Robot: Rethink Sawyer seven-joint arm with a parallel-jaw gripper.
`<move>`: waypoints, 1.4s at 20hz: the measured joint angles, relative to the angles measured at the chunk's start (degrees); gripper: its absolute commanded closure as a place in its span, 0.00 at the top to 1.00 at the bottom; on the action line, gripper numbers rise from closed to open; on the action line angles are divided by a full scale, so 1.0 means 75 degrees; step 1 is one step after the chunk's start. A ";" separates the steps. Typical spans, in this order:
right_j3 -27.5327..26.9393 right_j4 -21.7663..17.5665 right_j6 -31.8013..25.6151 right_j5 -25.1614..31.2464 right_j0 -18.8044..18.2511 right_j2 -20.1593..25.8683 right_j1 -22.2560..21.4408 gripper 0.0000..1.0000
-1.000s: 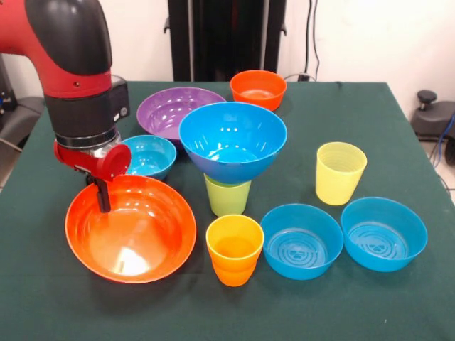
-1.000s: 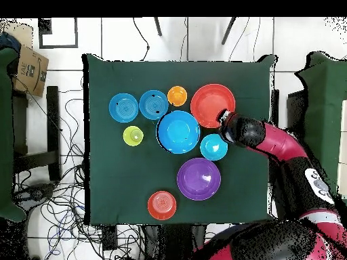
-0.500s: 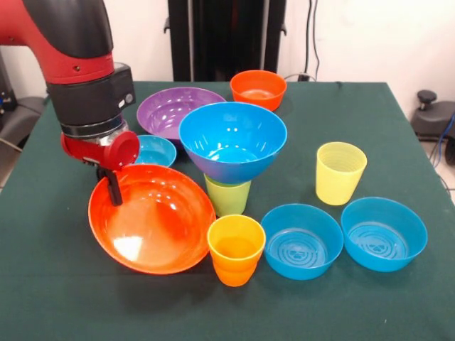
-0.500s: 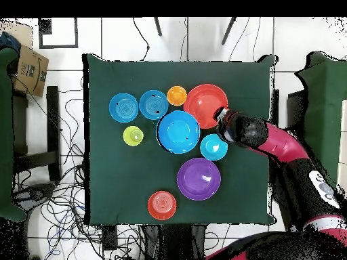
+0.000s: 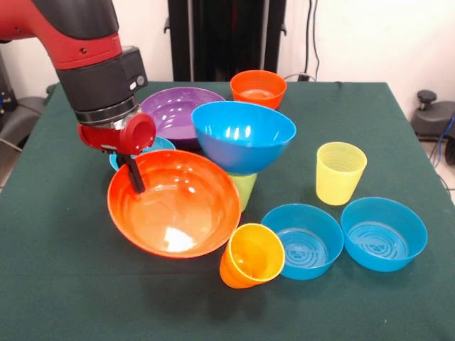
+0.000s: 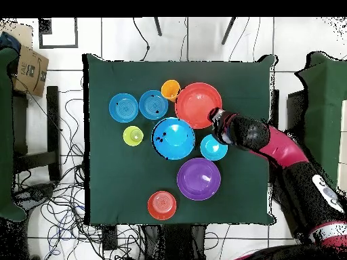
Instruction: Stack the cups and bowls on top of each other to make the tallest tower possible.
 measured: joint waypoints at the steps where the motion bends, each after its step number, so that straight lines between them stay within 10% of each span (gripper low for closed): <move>1: 0.0030 0.0009 0.0000 0.0041 -0.0037 0.0052 -0.0010 0.00; 28: 0.0254 0.0036 0.0000 0.0400 -0.0407 0.0660 -0.0103 0.00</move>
